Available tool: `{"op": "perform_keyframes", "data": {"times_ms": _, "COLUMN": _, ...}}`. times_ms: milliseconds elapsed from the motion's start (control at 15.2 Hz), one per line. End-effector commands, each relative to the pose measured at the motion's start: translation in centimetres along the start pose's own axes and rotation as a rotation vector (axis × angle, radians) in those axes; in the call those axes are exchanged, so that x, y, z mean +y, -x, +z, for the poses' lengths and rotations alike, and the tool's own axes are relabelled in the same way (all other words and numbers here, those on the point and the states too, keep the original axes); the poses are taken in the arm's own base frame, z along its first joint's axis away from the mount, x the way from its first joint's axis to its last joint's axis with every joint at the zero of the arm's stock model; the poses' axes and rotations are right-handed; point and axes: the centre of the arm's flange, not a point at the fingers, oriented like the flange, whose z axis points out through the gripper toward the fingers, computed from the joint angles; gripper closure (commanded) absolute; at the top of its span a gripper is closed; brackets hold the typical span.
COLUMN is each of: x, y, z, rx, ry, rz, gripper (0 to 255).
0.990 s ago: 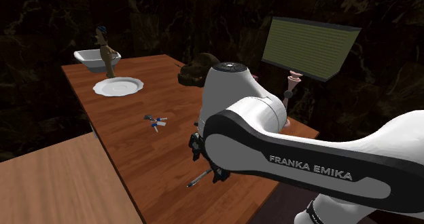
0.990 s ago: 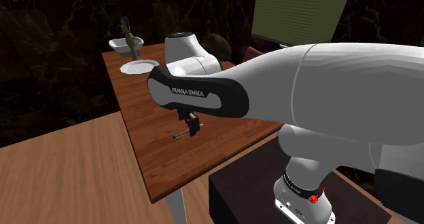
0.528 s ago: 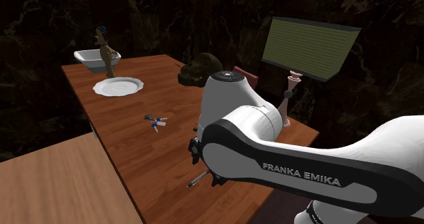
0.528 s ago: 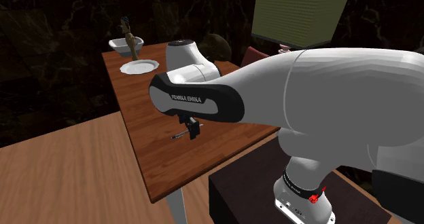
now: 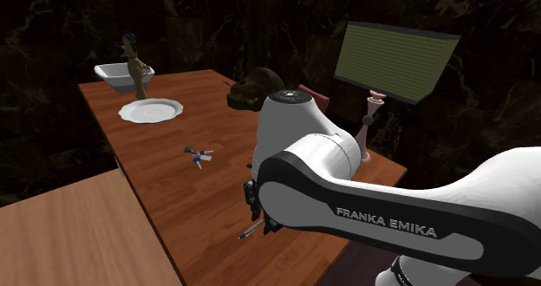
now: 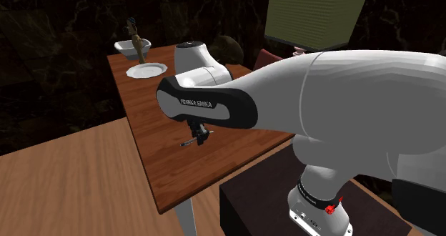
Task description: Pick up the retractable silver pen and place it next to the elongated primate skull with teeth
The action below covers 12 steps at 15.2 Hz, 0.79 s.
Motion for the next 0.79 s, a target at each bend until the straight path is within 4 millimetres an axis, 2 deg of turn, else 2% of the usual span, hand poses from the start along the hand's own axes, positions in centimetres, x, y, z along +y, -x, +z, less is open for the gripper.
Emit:
{"op": "perform_keyframes", "data": {"times_ms": 0, "x": -0.1, "y": 0.0, "z": 0.2, "rx": 0.000, "ry": -0.012, "rz": 0.002, "gripper": 255}}
{"op": "perform_keyframes", "data": {"times_ms": 264, "x": -0.2, "y": 0.0, "z": 0.1, "rx": 0.000, "ry": -0.012, "rz": 0.002, "gripper": 255}}
{"op": "perform_keyframes", "data": {"times_ms": 726, "x": -0.4, "y": 0.0, "z": -3.6, "rx": 0.000, "ry": -0.012, "rz": 0.002, "gripper": 255}}
